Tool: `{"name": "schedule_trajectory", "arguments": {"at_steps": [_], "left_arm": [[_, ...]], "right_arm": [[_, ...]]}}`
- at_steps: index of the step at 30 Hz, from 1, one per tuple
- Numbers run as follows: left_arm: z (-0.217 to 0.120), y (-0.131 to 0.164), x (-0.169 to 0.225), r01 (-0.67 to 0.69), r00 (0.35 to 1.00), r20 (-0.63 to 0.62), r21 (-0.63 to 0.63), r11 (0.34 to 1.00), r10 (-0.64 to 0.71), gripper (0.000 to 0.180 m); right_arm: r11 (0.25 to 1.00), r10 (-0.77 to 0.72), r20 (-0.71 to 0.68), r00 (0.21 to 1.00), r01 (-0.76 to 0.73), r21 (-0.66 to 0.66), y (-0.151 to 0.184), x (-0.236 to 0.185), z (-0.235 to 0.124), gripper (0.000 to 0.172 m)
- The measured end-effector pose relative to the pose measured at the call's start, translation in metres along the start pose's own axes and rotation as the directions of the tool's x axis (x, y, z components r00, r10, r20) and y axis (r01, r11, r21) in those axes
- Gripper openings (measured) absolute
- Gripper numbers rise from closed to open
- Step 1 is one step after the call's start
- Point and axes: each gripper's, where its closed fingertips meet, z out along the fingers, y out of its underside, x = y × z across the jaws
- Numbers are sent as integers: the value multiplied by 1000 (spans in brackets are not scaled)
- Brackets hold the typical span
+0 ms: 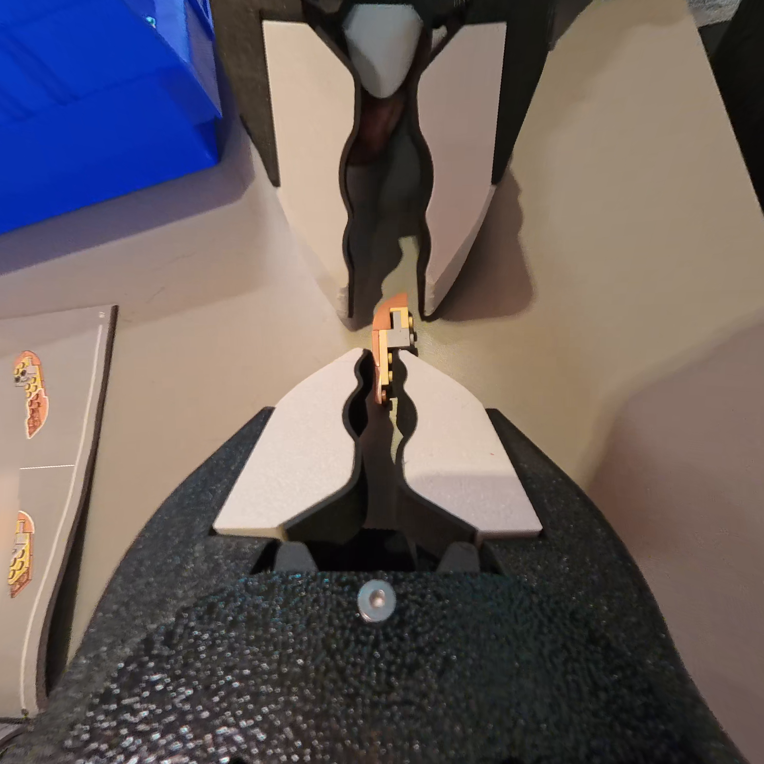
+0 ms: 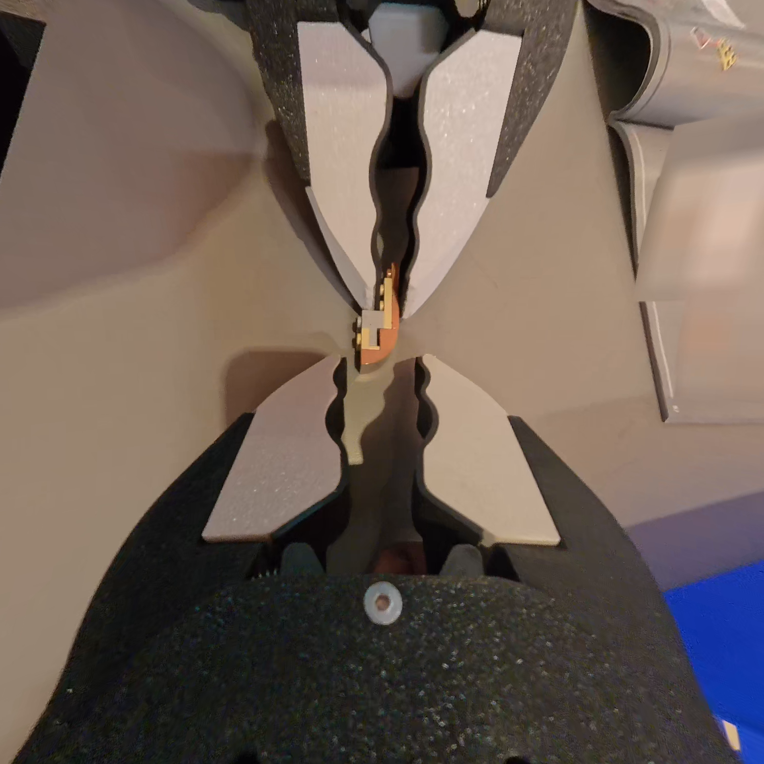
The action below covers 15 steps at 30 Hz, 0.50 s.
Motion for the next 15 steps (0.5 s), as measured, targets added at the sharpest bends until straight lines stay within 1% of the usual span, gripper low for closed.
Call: {"name": "schedule_trajectory", "arguments": {"at_steps": [5,9,15], "left_arm": [[0,-1,1,-7,1000,1,1,1000,7,9],[1,-1,2,-20,1000,4,1,1000,20,9],[1,-2,1,-30,999,14,1,1000,30,9]], "right_arm": [[1000,24,20,1000,-24,5,-4,-4,4,29],[1000,23,12,1000,-23,13,-7,-4,6,18],[999,45,25,999,-45,12,-6,-3,6,17]]}}
